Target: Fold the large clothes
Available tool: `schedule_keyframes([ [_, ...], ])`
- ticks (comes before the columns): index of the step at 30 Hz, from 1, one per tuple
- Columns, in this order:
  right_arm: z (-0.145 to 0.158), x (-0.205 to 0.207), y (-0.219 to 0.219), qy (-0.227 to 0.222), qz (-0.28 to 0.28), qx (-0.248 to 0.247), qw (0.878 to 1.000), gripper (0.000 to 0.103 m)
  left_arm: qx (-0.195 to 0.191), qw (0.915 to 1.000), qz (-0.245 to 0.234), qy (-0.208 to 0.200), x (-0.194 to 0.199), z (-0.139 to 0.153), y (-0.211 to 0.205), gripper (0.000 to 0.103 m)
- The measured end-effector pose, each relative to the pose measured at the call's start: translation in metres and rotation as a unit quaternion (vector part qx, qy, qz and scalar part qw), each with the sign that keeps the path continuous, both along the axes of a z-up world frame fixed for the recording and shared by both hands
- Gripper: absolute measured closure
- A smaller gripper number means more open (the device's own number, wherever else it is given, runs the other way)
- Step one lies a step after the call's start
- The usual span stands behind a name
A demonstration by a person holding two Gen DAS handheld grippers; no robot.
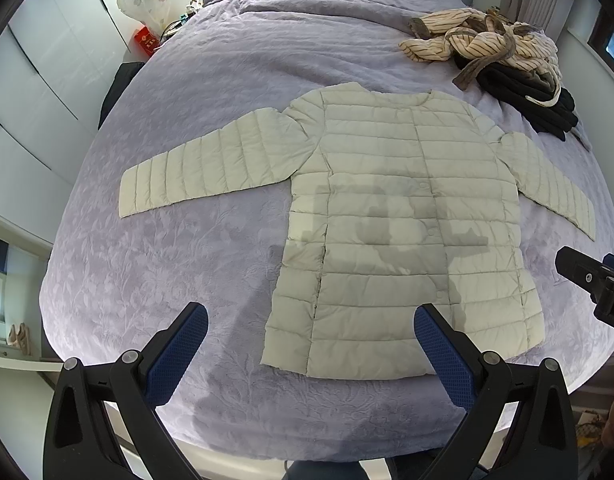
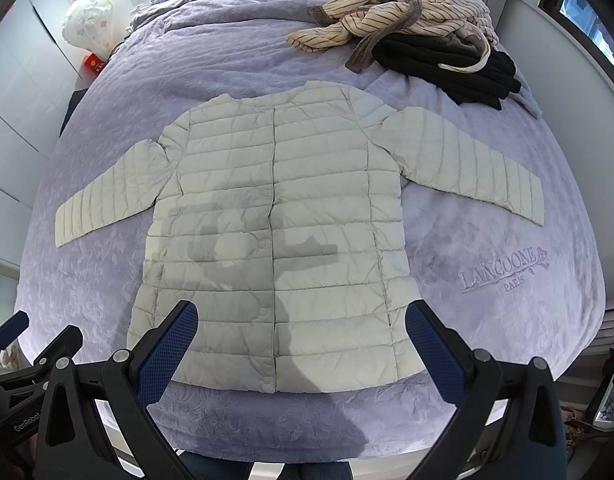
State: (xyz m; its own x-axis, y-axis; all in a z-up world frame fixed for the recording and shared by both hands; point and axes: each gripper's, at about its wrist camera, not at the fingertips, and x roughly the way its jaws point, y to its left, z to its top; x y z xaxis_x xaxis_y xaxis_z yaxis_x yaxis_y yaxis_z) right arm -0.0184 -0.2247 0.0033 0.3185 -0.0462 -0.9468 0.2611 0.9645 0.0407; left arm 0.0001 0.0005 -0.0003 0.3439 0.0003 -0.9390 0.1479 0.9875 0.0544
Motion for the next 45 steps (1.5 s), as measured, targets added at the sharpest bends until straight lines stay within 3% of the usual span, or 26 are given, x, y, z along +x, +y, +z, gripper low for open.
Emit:
schedule_keyframes([
  [35,-0.005,0.001,0.004,0.005,0.002,-0.002,1.000,0.000,-0.003,1.0000,0.004,0.005,0.003,-0.013,0.003,0.000],
  [41,-0.015,0.010,0.012,0.010,0.009,0.002,1.000,0.000,-0.042,0.9985,0.012,0.033,0.009,-0.021,0.016,0.000],
  [45,-0.021,0.017,0.018,0.016,0.013,0.004,1.000,0.000,-0.045,0.9985,0.033,-0.006,0.015,-0.026,0.032,0.000],
])
